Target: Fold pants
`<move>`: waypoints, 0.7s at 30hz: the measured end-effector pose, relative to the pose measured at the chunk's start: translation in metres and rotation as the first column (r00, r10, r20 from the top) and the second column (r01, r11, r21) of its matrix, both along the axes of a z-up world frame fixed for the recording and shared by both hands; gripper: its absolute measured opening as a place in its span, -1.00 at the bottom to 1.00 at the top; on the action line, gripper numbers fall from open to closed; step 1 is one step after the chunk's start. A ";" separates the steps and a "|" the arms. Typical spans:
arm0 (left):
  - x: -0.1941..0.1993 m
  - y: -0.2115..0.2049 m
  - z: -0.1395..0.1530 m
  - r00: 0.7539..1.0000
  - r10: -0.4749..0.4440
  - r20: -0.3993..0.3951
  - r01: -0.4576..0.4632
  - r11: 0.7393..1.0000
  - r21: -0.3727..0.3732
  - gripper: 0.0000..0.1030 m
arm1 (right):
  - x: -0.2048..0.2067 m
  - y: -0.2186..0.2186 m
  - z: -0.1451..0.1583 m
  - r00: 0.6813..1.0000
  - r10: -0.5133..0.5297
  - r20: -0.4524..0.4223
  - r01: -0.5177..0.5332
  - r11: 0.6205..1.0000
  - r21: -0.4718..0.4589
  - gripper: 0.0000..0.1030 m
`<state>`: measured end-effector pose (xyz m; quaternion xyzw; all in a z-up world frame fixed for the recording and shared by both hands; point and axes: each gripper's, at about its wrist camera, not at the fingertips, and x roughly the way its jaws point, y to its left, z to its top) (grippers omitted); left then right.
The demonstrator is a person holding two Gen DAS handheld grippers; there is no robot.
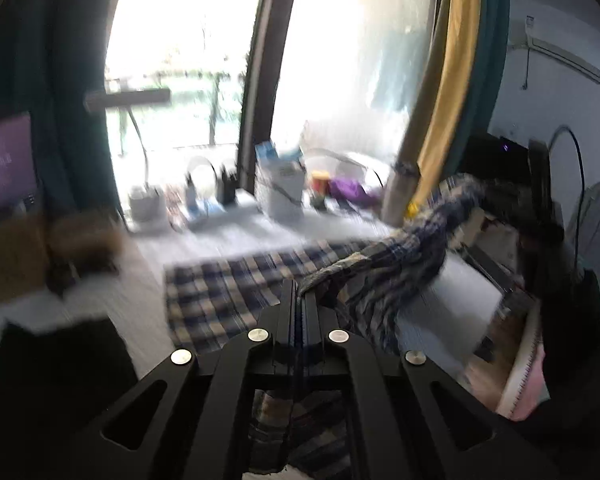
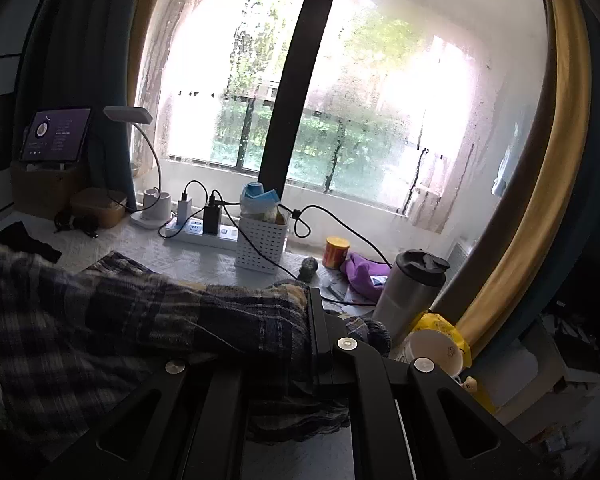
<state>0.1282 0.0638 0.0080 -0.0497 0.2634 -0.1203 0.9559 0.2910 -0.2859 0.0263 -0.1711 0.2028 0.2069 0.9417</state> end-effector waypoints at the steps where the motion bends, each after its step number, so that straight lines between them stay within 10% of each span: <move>1: 0.006 0.004 0.006 1.000 0.009 0.018 -0.009 1.000 0.014 -0.99 | 0.002 0.002 0.000 1.000 0.003 -0.003 -0.003 1.000 0.004 -0.87; 12: 0.088 0.029 0.016 0.999 0.024 0.047 -0.030 0.992 0.124 -0.99 | 0.060 0.025 -0.019 0.997 -0.005 -0.074 0.005 1.000 0.007 -0.87; 21: 0.166 0.052 -0.038 0.995 0.038 -0.094 -0.027 0.993 0.119 -0.99 | 0.133 0.048 -0.080 0.973 -0.045 -0.226 0.034 0.998 -0.051 -0.87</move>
